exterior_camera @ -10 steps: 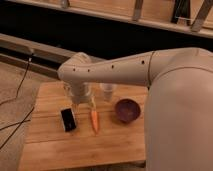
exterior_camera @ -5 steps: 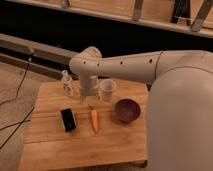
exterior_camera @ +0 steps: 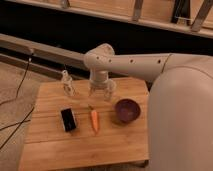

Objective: Place the ceramic cup in the ceramic bowl

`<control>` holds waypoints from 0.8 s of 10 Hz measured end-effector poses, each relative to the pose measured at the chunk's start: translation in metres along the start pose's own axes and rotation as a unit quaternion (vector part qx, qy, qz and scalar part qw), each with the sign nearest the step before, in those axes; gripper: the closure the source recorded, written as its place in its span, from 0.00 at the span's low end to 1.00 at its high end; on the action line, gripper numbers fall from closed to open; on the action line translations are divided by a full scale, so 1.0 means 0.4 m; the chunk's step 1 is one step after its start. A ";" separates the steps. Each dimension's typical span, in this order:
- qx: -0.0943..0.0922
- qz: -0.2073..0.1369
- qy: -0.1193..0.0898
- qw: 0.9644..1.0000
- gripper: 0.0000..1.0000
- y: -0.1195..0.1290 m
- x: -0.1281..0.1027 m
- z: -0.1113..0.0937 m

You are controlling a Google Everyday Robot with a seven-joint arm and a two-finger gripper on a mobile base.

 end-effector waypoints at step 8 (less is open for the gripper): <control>0.030 0.030 -0.002 0.999 0.35 -0.144 -0.154 0.012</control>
